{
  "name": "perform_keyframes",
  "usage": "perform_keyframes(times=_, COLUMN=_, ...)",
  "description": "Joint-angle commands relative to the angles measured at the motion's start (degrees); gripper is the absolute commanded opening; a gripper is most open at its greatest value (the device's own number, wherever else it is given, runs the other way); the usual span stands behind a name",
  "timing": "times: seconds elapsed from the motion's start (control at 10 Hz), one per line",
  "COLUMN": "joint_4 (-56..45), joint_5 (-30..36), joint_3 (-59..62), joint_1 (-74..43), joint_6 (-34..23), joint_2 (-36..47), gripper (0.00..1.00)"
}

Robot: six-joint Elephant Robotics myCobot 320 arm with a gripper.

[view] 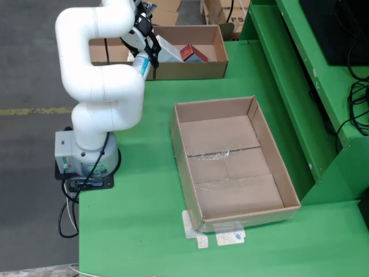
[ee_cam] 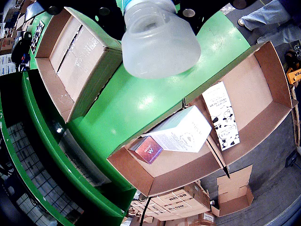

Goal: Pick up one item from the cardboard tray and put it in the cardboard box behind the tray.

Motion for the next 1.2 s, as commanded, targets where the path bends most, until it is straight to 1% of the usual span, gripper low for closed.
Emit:
perform_keyframes(times=0.0, joint_4=0.0, joint_5=-0.5, joint_3=-0.8, joint_1=4.7, joint_6=-1.0, joint_2=2.7, gripper=0.0)
perform_keyframes(times=0.2, joint_4=-0.5, joint_5=-0.3, joint_3=-5.0, joint_1=9.8, joint_6=-2.2, joint_2=5.7, gripper=0.0)
perform_keyframes(times=0.6, joint_4=-1.6, joint_5=1.4, joint_3=-5.4, joint_1=13.1, joint_6=-5.6, joint_2=5.7, gripper=0.0)
perform_keyframes(times=1.0, joint_4=-3.0, joint_5=1.5, joint_3=-3.9, joint_1=16.3, joint_6=-3.9, joint_2=4.5, gripper=0.0)
perform_keyframes(times=1.1, joint_4=-3.4, joint_5=1.4, joint_3=-1.9, joint_1=17.4, joint_6=-3.2, joint_2=2.3, gripper=0.0)
